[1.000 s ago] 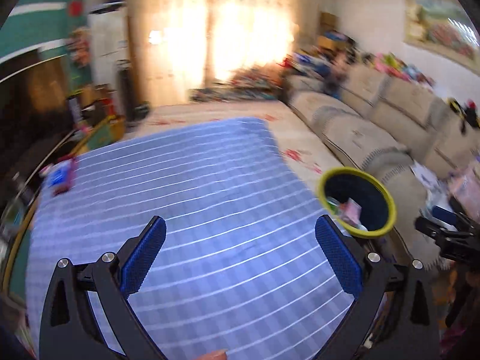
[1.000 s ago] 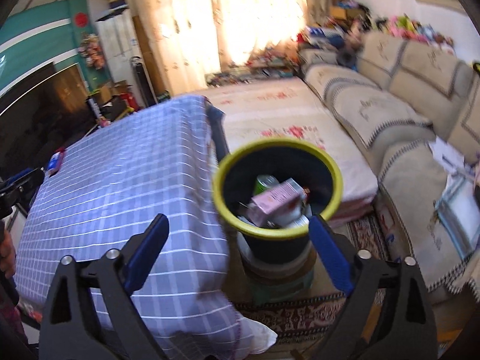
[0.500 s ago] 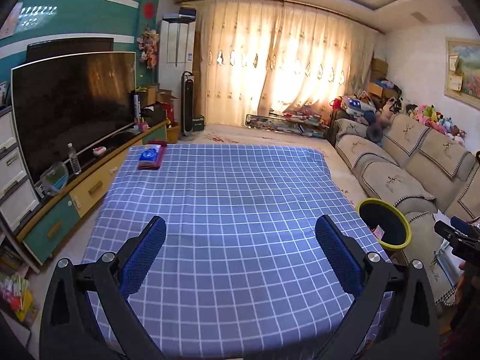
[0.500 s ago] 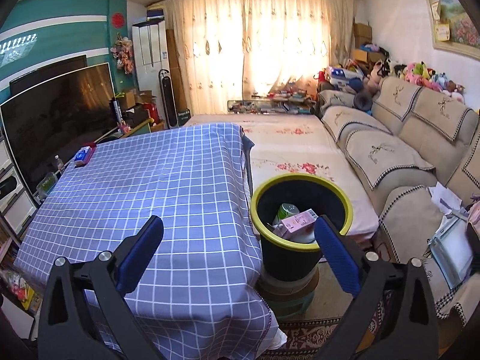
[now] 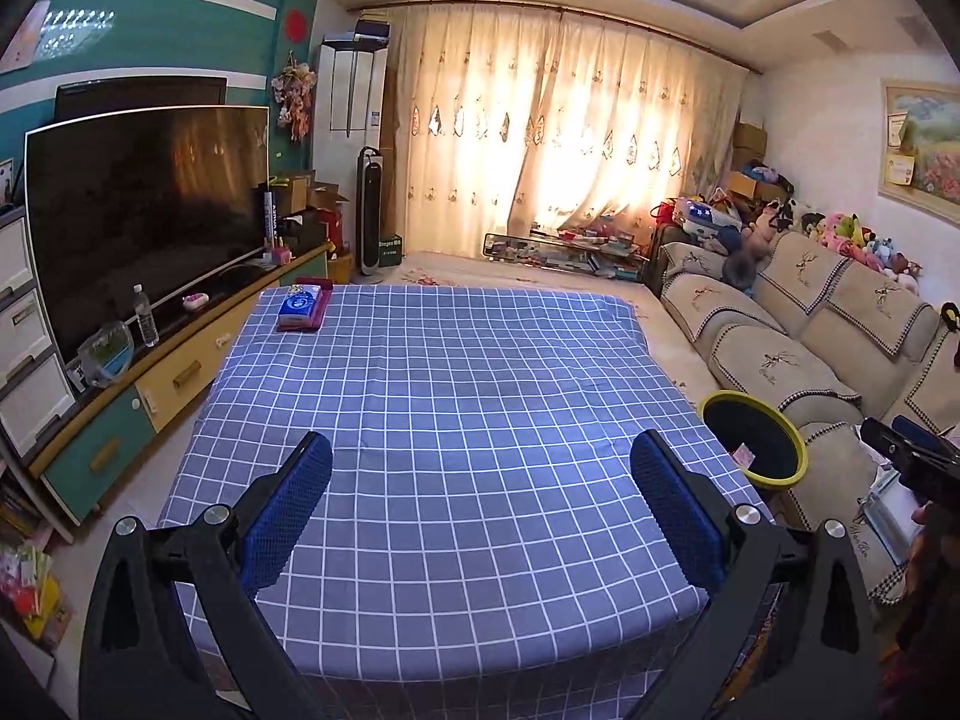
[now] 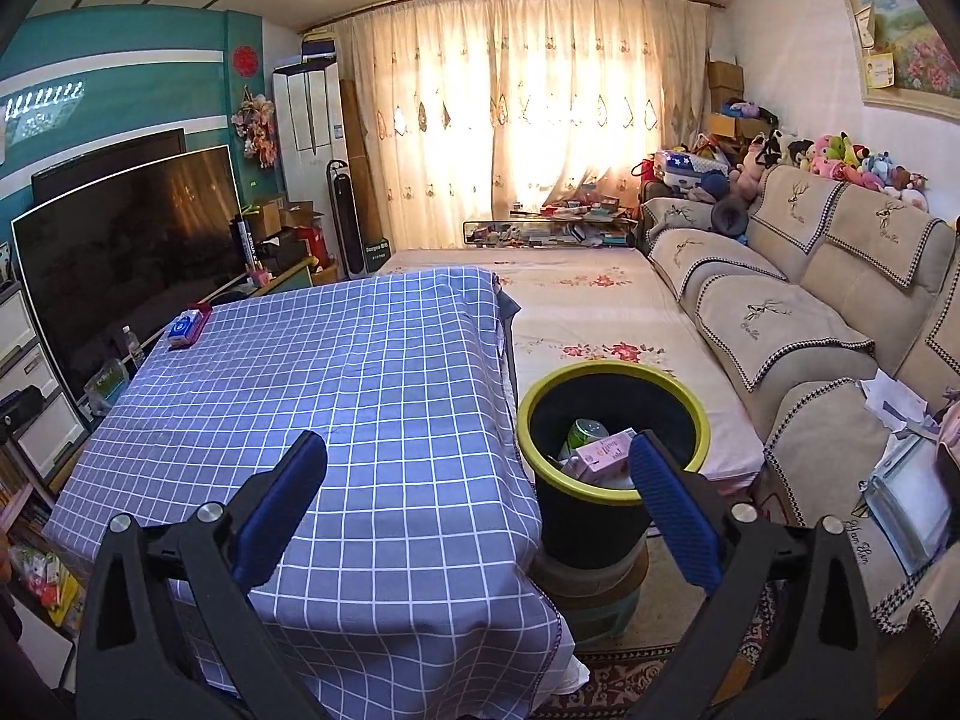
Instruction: Collect trash
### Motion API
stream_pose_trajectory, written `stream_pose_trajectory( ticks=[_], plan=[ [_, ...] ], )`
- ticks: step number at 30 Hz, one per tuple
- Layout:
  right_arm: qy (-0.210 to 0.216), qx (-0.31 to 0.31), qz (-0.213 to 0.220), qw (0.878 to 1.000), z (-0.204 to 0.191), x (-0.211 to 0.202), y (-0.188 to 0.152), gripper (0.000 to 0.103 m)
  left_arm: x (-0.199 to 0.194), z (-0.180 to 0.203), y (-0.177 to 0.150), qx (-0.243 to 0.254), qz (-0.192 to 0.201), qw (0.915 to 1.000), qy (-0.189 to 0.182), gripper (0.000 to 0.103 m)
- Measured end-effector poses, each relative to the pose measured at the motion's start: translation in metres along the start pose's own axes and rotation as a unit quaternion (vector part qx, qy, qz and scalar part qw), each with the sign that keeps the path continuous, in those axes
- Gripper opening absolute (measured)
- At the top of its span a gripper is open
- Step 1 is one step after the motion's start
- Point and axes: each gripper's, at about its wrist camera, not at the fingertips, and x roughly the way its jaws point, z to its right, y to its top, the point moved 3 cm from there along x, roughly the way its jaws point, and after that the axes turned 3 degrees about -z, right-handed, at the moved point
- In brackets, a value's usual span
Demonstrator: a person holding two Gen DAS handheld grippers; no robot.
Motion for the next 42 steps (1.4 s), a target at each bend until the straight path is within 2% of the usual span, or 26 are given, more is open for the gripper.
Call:
stream_pose_trajectory(
  ticks=[25, 42],
  plan=[
    [0.003, 0.004, 0.006, 1.0, 0.0, -0.002, 0.001, 0.096, 0.004, 0.009, 0.005, 0.009, -0.001, 1.0, -0.002, 0.098],
    [0.002, 0.003, -0.001, 1.0, -0.004, 0.001, -0.001, 0.096, 0.018, 0.004, 0.0, 0.007, -0.016, 0.9998, -0.009, 0.098]
  ],
)
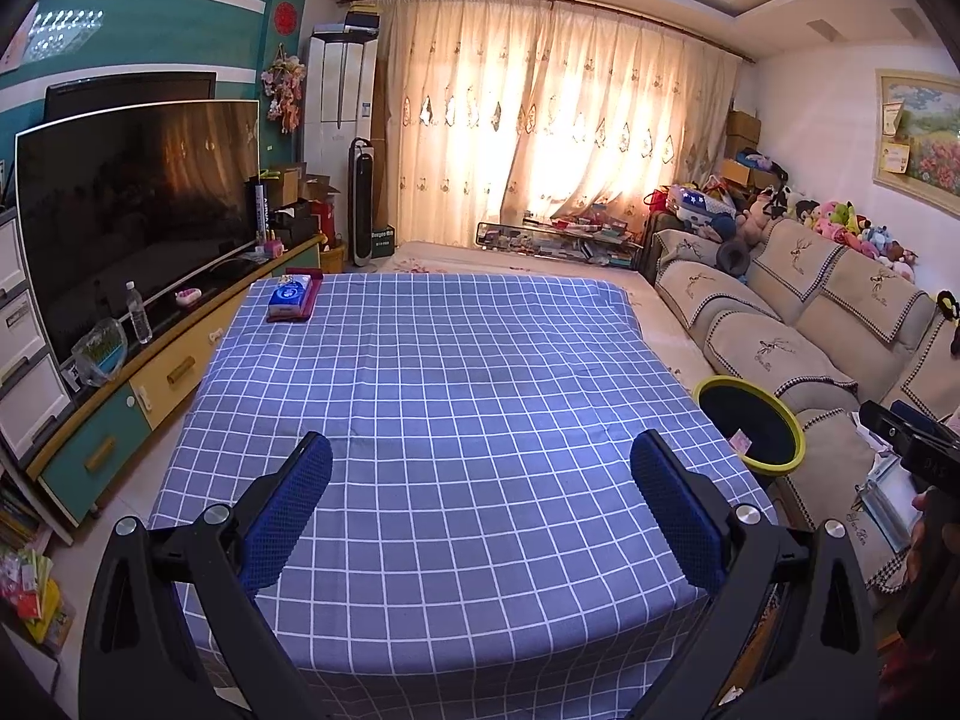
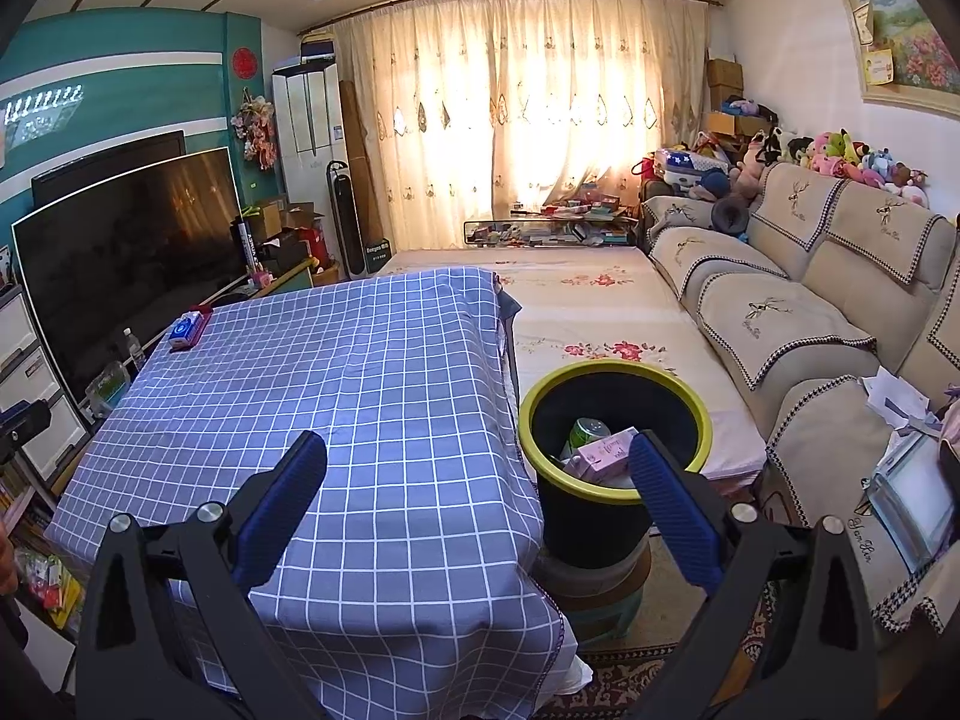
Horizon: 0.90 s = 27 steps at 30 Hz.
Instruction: Collect trash
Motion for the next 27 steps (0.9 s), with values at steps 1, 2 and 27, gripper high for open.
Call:
stream_pose_trajectory(
  ticks=[1, 2, 27],
  plan=[
    [0.0, 0.0, 0.0, 1.0, -0.0001, 0.0, 0.0, 0.096, 0.0011, 0.0, -0.0005, 0.0, -0.001, 1.0, -0.001, 0.098],
    [0.0, 0.0, 0.0, 1.0, -0.0003, 0.0002, -0.0001, 0.096, 0.0016, 0.0001, -0.0005, 0.0, -0.001, 1.0, -0.001, 0.098],
    [0.004, -0.001, -0.006, 1.0, -0.0035, 0.0056, -0.002, 0.096, 0.0077, 0.0031, -0.0064, 0.004, -0.007, 1.0, -0.004, 0.098]
  ],
)
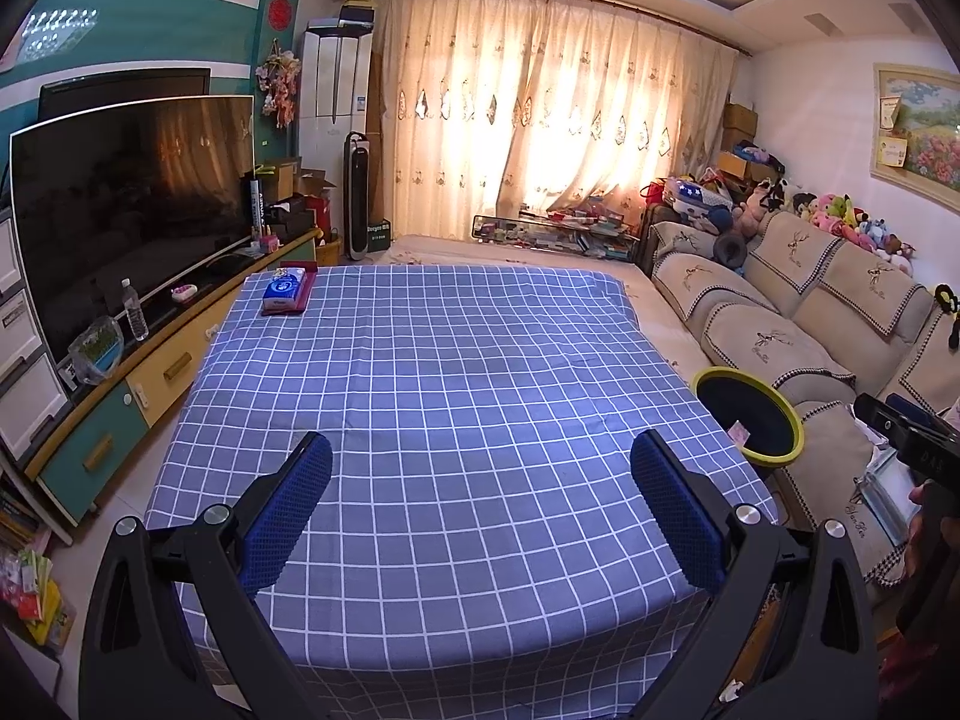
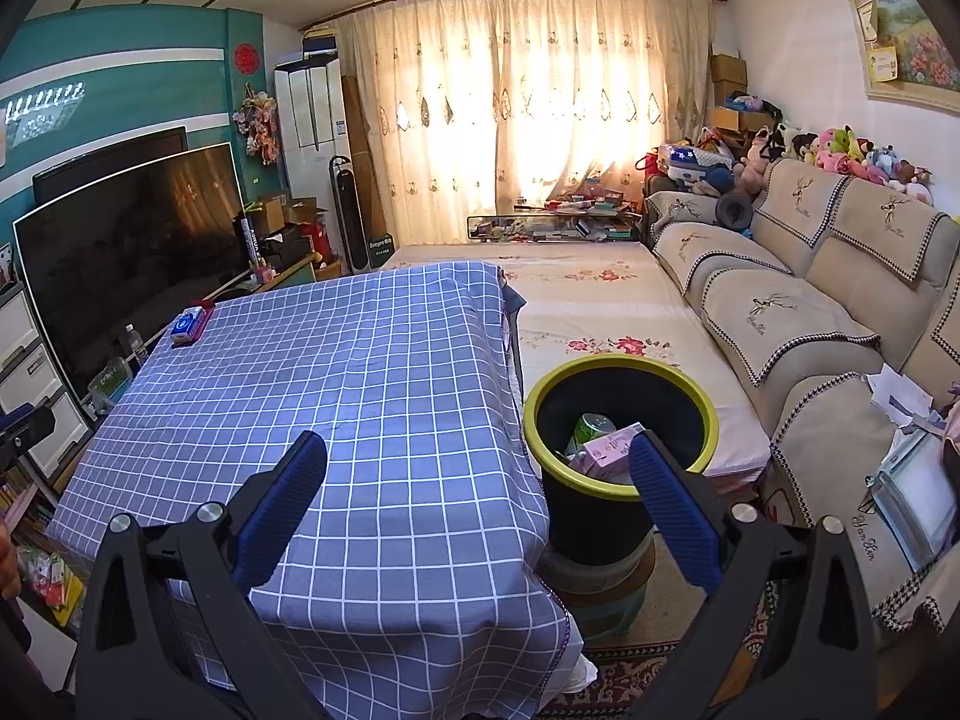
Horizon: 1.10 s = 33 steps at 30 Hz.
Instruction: Collect trash
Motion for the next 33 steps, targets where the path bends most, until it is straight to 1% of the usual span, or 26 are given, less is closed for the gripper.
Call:
stream_pose_trajectory(
  ticks=[28, 33],
  plan=[
    [0.001, 0.004, -0.003, 1.0, 0.0041, 0.0034, -0.0035, 0.096, 0.0045, -0.0021, -0.0032, -0.003, -0.007, 1.0, 0.003, 0.098],
    [0.001, 0.004, -0.005, 1.0, 0.004, 0.0053, -0.005, 0.096, 0.0084, -0.0021, -0.0053, -0.007, -0.013, 0.9999, 0.001, 0.098]
  ],
)
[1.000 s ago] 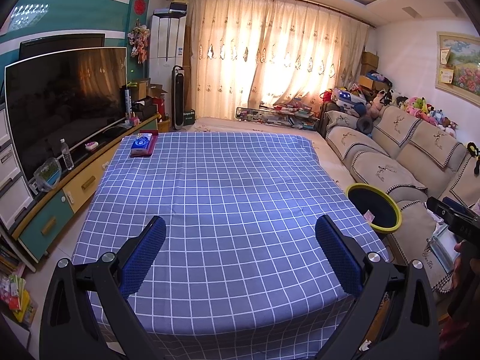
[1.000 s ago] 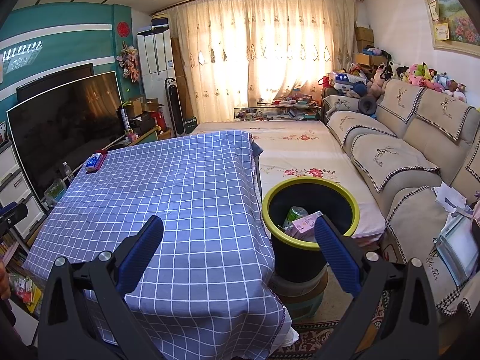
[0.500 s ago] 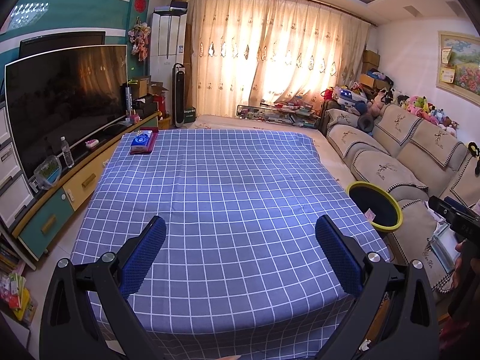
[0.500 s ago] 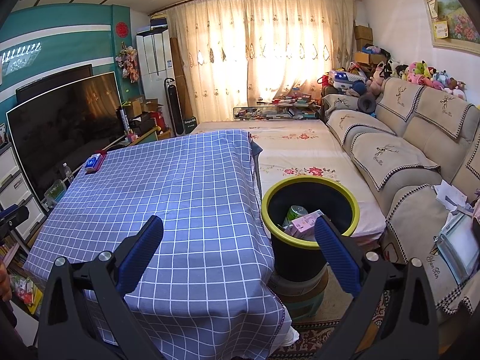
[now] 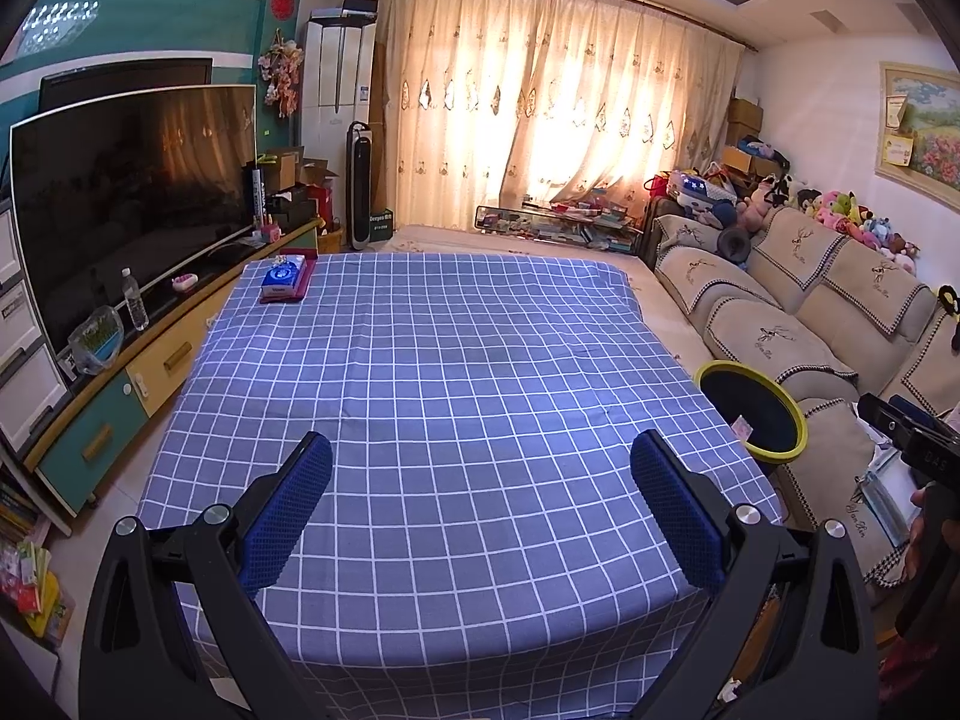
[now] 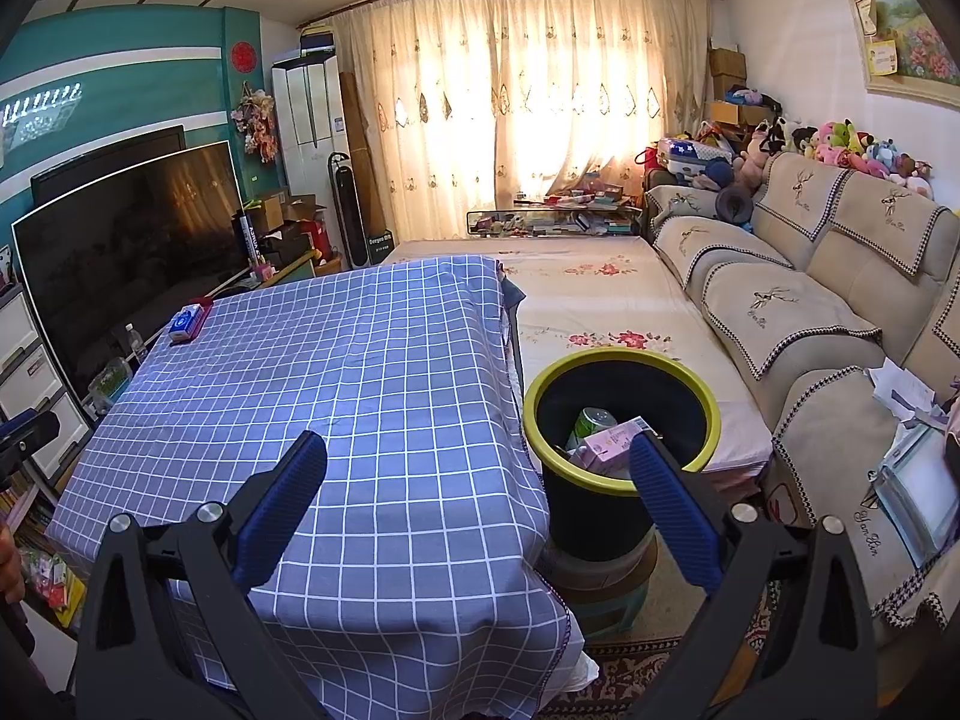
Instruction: Collect trash
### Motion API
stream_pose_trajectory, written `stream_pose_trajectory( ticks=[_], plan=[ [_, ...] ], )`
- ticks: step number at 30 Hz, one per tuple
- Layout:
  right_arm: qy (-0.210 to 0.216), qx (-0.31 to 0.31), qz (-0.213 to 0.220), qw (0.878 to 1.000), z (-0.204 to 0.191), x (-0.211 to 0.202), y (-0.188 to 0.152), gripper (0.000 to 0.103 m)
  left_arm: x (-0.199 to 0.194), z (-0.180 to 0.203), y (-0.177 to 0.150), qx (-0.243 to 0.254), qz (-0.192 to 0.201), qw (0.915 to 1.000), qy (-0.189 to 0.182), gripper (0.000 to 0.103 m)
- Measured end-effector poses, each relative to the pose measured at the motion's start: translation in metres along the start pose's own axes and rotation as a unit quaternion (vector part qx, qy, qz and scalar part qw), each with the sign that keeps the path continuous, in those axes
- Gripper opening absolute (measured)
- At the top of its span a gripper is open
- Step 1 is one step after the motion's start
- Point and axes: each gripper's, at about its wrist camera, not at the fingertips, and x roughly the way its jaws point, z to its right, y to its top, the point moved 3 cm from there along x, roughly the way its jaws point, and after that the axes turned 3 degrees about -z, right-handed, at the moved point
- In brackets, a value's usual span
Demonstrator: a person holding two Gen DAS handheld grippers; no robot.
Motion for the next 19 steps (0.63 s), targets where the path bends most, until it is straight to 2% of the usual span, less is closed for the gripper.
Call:
stream_pose_trajectory(
  ticks=[3, 8, 10, 15, 17, 19],
  plan=[
    [0.001, 0.0, -0.002, 1.0, -0.001, 0.002, -0.001, 0.096, 0.004, -0.001, 0.0, -0.007, -0.005, 1.0, 0.001, 0.098],
    [0.005, -0.004, -0.007, 1.0, -0.005, 0.009, -0.001, 0.096, 0.013, -0.004, 0.003, -0.017, -0.007, 0.9995, -0.025, 0.098],
    [0.01, -0.012, -0.006, 1.0, -0.01, 0.013, 0.002, 0.096, 0.019, -0.005, 0.006, -0.012, -0.012, 0.9996, -0.023, 0.098],
    [0.02, -0.031, -0.004, 0.999, -0.029, 0.039, 0.023, 0.096, 0.057, -0.023, 0.025, -0.001, -0.036, 0.9993, 0.009, 0.098],
    [0.03, -0.038, -0.011, 0.999, -0.041, 0.059, 0.034, 0.096, 0.08, -0.038, 0.034, -0.009, -0.044, 0.9986, 0.026, 0.098],
    [0.048, -0.045, -0.026, 0.998, -0.056, 0.088, 0.047, 0.096, 0.111, -0.058, 0.044, -0.01, -0.051, 0.997, 0.058, 0.098]
  ],
)
